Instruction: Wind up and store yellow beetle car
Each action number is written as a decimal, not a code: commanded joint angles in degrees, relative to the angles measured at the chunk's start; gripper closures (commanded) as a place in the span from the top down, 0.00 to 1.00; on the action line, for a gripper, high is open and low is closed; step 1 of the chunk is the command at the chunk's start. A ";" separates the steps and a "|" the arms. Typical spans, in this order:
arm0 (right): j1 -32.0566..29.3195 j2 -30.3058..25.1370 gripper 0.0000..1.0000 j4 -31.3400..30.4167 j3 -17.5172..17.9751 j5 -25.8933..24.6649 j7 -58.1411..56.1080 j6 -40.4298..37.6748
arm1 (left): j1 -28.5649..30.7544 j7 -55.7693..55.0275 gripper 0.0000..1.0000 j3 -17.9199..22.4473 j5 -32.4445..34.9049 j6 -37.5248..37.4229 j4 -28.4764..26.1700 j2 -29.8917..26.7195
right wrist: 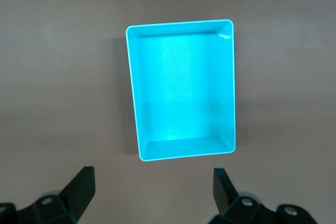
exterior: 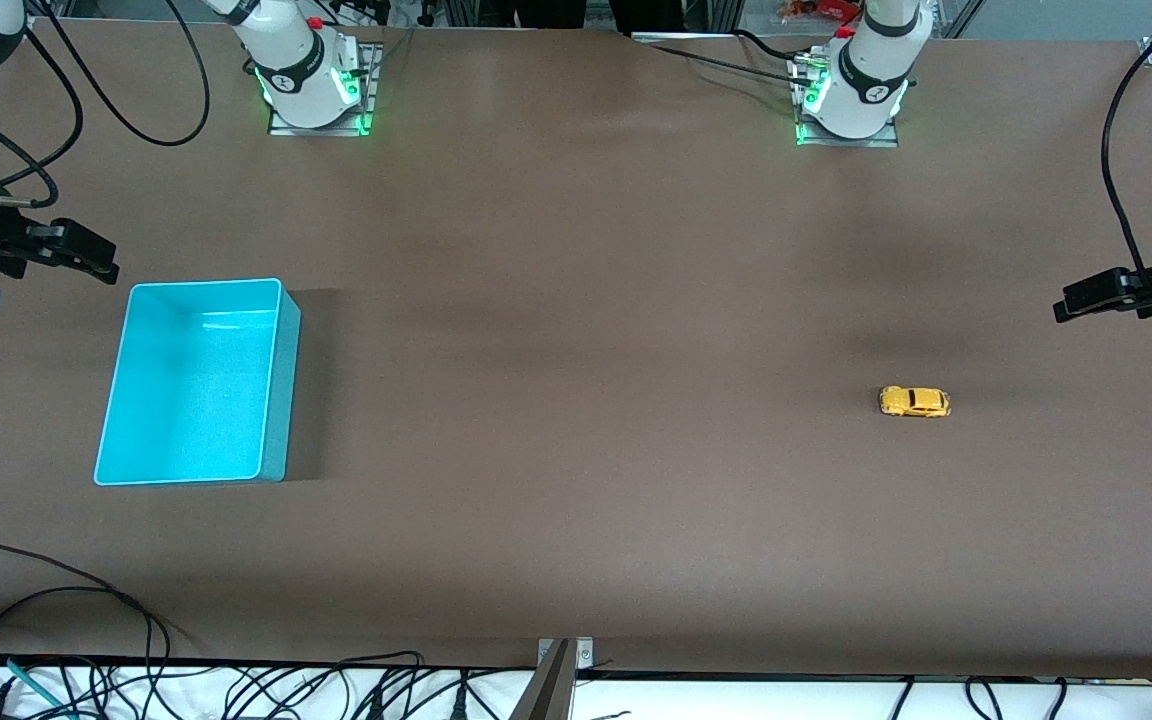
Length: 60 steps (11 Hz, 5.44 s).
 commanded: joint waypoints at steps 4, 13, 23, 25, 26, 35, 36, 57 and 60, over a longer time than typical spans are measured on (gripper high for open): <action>-0.37 0.51 1.00 1.49 -0.03 0.96 0.96 0.38 | 0.43 1.34 1.00 -0.11 -0.65 -0.22 0.92 0.35; -3.16 0.86 1.00 1.40 -0.20 7.61 -0.18 1.25 | 0.43 1.34 1.00 -0.11 -0.65 -0.22 0.92 0.35; -2.74 0.34 1.00 0.70 0.41 3.80 -6.74 1.35 | 0.43 1.25 1.00 -0.11 -0.65 -0.22 0.84 0.35; -2.74 -0.02 1.00 0.70 0.32 2.46 -7.92 1.26 | 0.43 1.34 1.00 -0.11 -0.65 -0.22 0.84 0.35; -2.74 -0.10 1.00 0.70 0.32 2.37 -7.31 1.17 | 0.43 1.34 1.00 -0.11 -0.65 -0.22 0.84 0.35; -2.83 0.16 1.00 1.31 0.32 1.05 -5.37 0.73 | 0.51 1.34 1.00 -0.11 -0.65 -0.22 0.57 0.35; -3.00 0.25 1.00 1.40 0.06 1.22 -5.37 0.73 | 0.51 1.25 1.00 -0.11 -0.65 -0.22 0.57 0.35; -3.27 0.16 1.00 1.40 0.06 1.31 -5.37 0.82 | 1.39 1.16 1.00 -0.11 -0.56 -0.22 0.40 0.79; -3.27 0.16 1.00 1.40 0.06 1.31 -5.37 0.73 | 1.48 0.02 1.00 -0.11 -0.56 -0.48 0.22 0.79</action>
